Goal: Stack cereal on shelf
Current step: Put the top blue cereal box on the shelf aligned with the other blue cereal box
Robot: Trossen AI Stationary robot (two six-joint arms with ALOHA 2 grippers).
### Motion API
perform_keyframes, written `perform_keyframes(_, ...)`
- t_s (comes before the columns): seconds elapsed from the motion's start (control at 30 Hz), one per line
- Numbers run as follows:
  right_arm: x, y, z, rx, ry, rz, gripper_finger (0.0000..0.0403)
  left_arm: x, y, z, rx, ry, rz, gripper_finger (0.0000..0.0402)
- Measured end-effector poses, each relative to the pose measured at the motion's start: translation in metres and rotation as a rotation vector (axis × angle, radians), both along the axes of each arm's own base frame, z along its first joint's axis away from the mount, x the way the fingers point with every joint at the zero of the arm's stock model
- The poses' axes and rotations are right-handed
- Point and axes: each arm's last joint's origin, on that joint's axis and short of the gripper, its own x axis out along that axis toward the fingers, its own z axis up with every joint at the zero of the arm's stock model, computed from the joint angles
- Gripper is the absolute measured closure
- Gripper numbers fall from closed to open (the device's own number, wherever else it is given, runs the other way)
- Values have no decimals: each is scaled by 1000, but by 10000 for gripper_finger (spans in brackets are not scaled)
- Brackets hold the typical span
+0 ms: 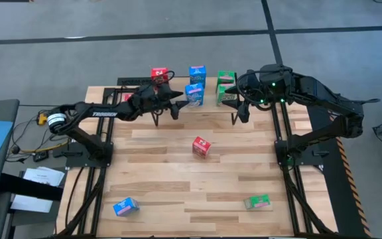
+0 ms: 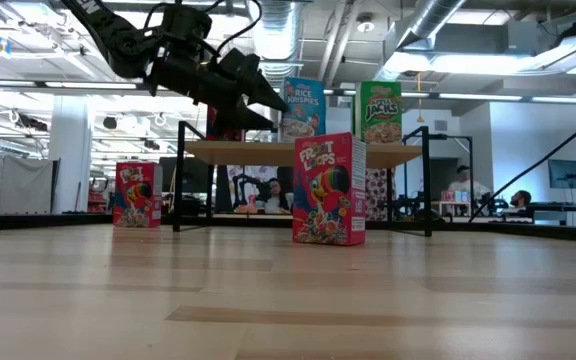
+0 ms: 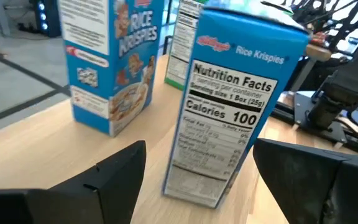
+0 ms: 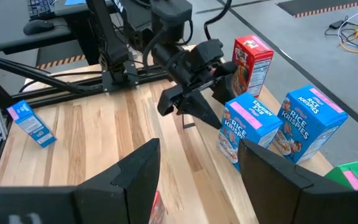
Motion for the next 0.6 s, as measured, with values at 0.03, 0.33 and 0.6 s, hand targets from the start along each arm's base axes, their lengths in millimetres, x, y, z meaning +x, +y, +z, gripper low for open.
perform_keyframes(0.03, 0, 0, 0, 0, 0, 0, 163, -2, -1, 1, -4, 7, -1, 116)
perform_keyframes(0.33, 0, 0, 0, 0, 0, 0, 163, -3, -12, 3, 13, 82, -44, 116)
perform_keyframes(0.6, 0, 0, 0, 0, 0, 0, 163, -1, -16, 4, 43, 82, -60, 116)
